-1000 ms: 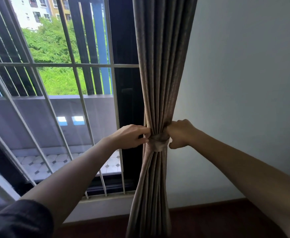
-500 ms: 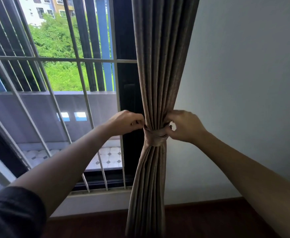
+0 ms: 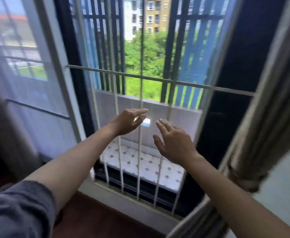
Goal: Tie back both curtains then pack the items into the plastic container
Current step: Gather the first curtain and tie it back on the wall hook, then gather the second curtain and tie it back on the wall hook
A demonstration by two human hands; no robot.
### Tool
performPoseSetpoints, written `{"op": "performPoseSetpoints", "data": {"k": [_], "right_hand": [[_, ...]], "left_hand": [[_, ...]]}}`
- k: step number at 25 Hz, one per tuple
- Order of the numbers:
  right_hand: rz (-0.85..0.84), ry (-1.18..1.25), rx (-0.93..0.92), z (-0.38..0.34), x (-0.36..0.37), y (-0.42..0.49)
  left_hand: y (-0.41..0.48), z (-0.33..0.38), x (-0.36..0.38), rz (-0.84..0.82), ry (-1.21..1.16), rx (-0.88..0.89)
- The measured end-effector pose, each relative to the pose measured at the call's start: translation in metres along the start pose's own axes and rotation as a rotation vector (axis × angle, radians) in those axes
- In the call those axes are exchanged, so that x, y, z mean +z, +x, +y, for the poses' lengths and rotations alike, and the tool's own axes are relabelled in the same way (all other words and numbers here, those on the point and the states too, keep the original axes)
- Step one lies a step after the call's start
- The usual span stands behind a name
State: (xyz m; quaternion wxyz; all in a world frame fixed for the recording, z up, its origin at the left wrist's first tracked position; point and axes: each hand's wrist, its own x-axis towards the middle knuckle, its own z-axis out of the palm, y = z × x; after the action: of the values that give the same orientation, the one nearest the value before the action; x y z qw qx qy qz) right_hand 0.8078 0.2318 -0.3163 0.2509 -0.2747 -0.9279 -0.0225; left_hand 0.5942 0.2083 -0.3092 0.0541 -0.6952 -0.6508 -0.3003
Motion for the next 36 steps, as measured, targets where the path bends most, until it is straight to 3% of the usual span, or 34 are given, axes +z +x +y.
{"op": "performPoseSetpoints", "data": {"k": [7,17,29,36], "right_hand": [[-0.075,0.145,-0.302,-0.136,0.099,0.152],[-0.216,0.379,-0.554,-0.4,0.242,0.298],[-0.258,0.496,-0.673,-0.615,0.367,0.448],[-0.251,0.562,-0.508,-0.737,0.429,0.512]], "left_hand": [[-0.091,-0.177,-0.108,-0.042,0.212,-0.475],[-0.252,-0.371,-0.251,0.219,0.213,-0.917],[-0.318,-0.559,-0.388,0.328,0.349,-1.092],[-0.372,-0.684,-0.46,0.361,0.282,-1.103]]}}
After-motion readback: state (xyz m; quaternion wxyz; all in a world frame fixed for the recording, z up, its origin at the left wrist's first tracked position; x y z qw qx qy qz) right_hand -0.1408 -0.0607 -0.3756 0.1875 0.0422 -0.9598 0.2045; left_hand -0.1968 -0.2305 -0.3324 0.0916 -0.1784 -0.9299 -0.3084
